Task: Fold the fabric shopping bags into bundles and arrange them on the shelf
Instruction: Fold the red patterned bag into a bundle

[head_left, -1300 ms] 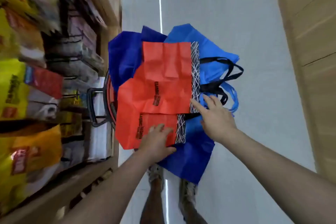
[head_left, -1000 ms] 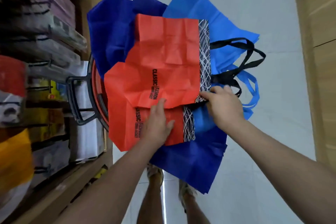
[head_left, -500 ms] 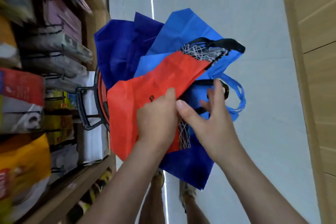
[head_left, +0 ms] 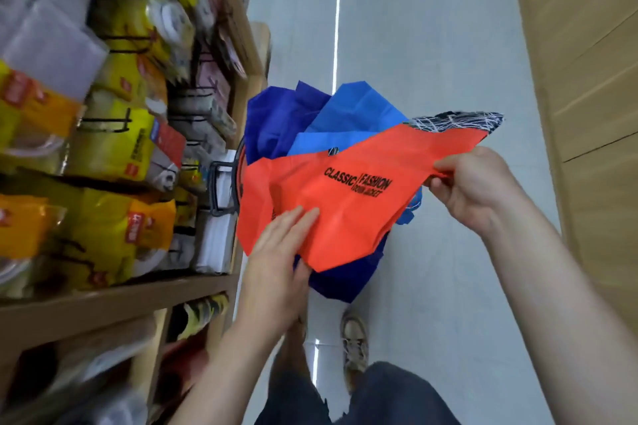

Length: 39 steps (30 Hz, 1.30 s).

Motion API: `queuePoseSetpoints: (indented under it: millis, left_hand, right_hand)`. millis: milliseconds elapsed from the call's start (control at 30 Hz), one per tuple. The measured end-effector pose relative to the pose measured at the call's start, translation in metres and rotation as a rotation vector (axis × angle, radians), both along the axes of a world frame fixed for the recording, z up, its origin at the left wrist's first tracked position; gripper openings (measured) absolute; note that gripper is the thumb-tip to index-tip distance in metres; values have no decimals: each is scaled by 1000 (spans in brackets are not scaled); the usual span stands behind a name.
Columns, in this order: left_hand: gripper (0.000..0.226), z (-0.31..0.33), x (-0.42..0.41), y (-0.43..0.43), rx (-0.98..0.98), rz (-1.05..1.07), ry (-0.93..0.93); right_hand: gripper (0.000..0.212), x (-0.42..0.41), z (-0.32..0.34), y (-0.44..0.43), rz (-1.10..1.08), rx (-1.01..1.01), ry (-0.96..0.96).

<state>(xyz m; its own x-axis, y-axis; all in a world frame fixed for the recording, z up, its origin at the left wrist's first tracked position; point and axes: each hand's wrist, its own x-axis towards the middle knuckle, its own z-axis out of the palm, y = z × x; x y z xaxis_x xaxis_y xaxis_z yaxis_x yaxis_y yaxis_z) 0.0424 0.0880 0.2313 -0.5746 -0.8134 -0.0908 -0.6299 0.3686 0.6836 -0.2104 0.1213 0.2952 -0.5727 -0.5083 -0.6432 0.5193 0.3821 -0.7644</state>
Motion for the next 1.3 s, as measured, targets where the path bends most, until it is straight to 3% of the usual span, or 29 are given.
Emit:
queuePoseSetpoints:
  millis: [100,200,267,333,400,433,533,633,700,833,900,1000,1067,1133,1200,1300]
  left_hand:
    - [60,41,6,20,-113,140,40]
    - [40,87,25,35,-174,271,-4]
    - [39,114,46,45,-229,328,-16]
    - [40,139,71,57,-249,388,11]
    - [37,159,99,72,-197,451,70]
    - [40,167,116,80,-168,481,83]
    - [47,184,170,112,-146,584,-12]
    - [61,210,211,156,-452,607,-273]
    - [54,227,220,188,-561,530,-359]
    - [32,234,250,244,-397,623,-379]
    - [27,237,283,277,-416,660,-318]
    - [49,256,336,328,-480,754,-260]
    - [65,271,367,356,-554,850,-227]
    - [64,286,399,381,-626,1009,-171]
    - [61,299,428,402,-670,1178,-46]
    - [59,313,465,423,-717,1362,121]
  right_hand:
    - [14,7,30,14,196,50,149]
    - [88,16,64,29,412,37,640]
    - [98,37,83,31,797,-33,872]
    - [75,66,89,27,1124,9,1074]
    - [23,100,95,20,1132,-16,1188]
    - [14,117,98,18,1113,-64,1215]
    - [25,170,116,21,1354,-164,1385]
    - [23,237,140,36,1670,-377,1729]
    - [11,285,156,55,1785,-584,1904]
    - [7,368,189,105,1798,-1012,2069]
    - [12,395,200,122,1627,-1217,2025]
    - [44,421,216,132,1338,-1314,1865]
    - [75,434,230,134,1214,-1233,1778]
    - [95,449,241,133,1123,-1149,1618]
    - [100,469,242,133,1092,-1066,1397]
    - [100,503,226,135,1235,-877,1044]
